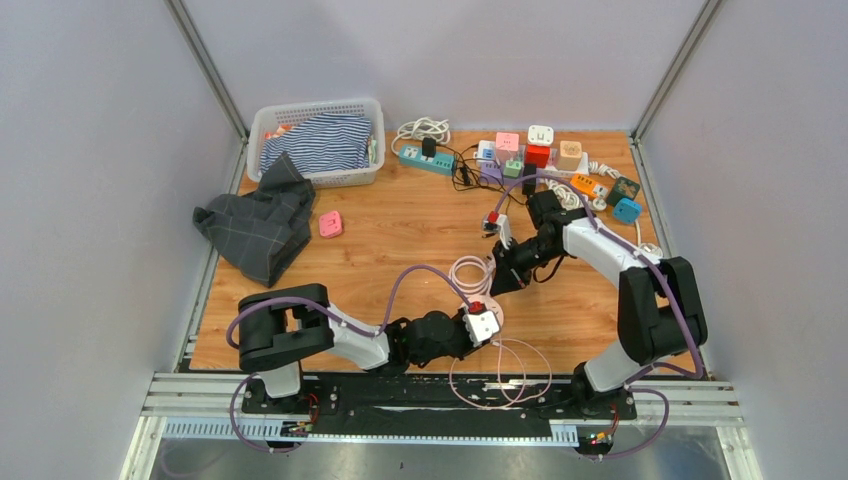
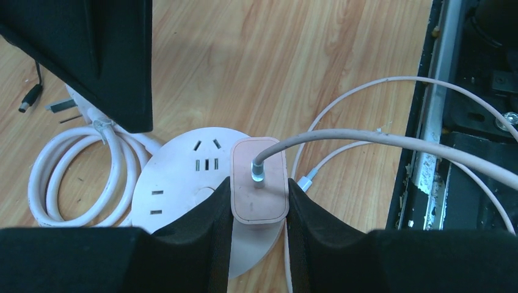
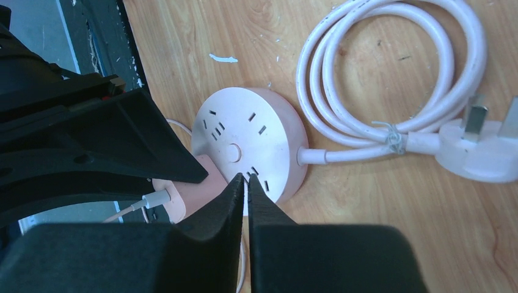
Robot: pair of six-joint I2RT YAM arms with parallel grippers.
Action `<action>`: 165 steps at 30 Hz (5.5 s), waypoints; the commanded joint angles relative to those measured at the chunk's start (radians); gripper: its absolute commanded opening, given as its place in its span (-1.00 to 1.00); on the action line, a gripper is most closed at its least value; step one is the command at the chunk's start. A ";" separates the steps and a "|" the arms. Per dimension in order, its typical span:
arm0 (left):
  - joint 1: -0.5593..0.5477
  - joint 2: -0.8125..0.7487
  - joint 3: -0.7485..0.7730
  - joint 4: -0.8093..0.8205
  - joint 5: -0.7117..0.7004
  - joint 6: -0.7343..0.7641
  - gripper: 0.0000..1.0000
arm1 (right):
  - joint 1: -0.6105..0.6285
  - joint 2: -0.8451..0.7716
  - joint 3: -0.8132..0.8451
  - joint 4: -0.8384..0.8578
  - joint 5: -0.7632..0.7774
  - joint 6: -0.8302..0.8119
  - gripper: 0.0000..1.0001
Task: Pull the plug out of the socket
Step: Remove the plug from the socket.
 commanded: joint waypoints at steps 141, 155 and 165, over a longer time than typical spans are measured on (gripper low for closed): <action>-0.008 -0.231 0.085 -0.293 -0.057 -0.051 -1.00 | 0.185 0.357 0.109 -0.092 0.504 0.004 -0.99; 0.067 -0.282 0.107 -0.291 0.115 -0.204 -1.00 | 0.189 0.350 0.110 -0.088 0.518 0.005 -0.99; -0.030 -0.245 0.128 -0.346 -0.047 0.152 -1.00 | 0.189 0.353 0.110 -0.078 0.539 0.011 -0.99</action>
